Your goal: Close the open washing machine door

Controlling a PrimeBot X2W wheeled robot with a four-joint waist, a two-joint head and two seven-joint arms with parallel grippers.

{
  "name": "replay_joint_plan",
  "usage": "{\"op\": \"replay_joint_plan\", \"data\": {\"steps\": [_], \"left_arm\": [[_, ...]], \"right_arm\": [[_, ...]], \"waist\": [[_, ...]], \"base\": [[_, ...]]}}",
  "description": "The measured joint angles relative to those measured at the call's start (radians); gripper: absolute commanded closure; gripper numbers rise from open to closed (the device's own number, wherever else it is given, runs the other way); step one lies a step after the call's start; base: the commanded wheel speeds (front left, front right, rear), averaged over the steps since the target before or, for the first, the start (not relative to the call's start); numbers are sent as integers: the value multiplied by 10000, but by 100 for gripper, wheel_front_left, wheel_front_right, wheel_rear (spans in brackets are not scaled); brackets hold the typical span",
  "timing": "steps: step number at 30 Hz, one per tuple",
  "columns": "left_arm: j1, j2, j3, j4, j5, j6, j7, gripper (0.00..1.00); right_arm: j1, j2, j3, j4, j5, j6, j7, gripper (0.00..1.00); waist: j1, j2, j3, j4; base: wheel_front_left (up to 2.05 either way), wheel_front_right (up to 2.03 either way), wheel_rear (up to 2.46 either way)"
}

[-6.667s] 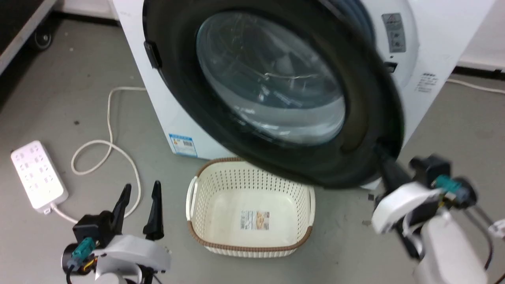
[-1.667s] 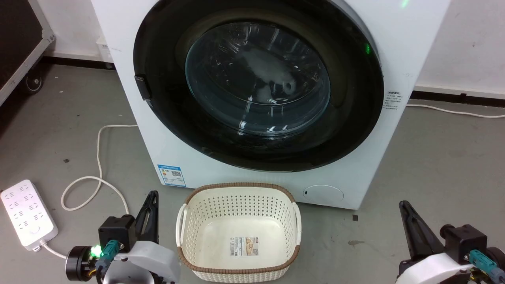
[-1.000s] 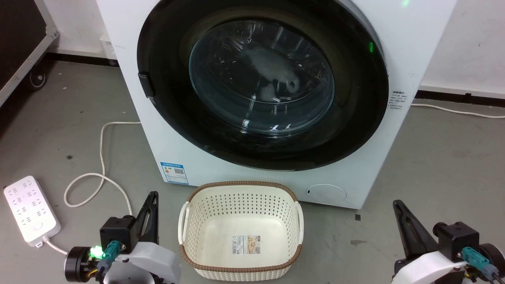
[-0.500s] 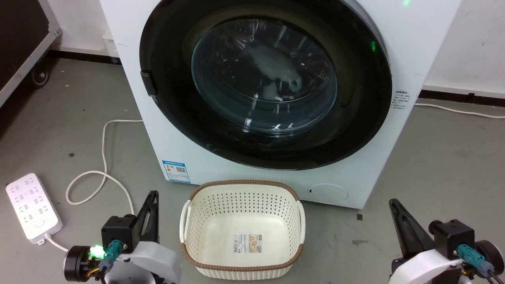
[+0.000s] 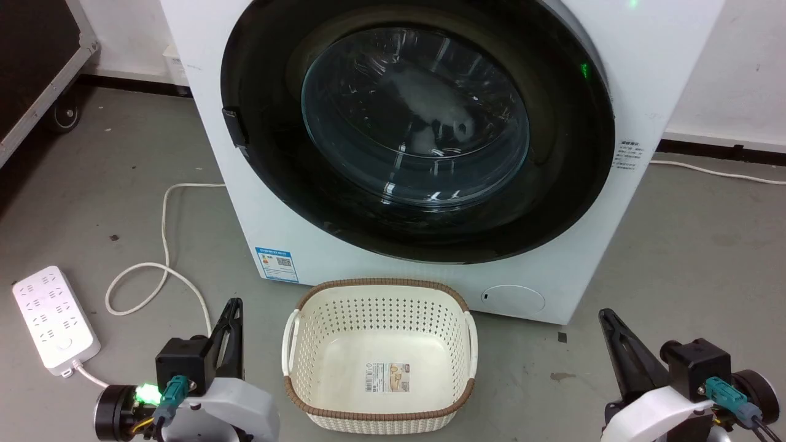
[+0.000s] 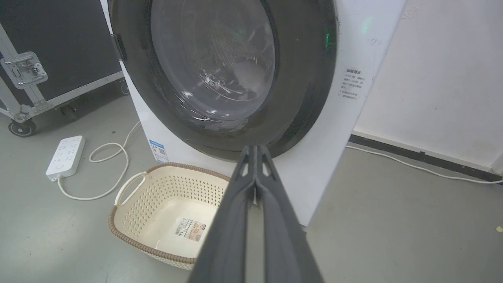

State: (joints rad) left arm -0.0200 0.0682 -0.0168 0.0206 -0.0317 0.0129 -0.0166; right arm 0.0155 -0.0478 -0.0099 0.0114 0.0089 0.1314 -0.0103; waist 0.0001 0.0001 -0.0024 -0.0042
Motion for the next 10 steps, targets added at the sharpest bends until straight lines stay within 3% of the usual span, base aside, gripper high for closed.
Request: {"op": "replay_joint_plan", "data": {"steps": [10], "left_arm": [[45, -163, 125, -144, 253, -75, 163, 100]], "right_arm": [[-12, 0, 94, -58, -13, 0, 88, 100]], "waist": [[0, 0, 24, 42]], "base": [[0, 0, 0]]}}
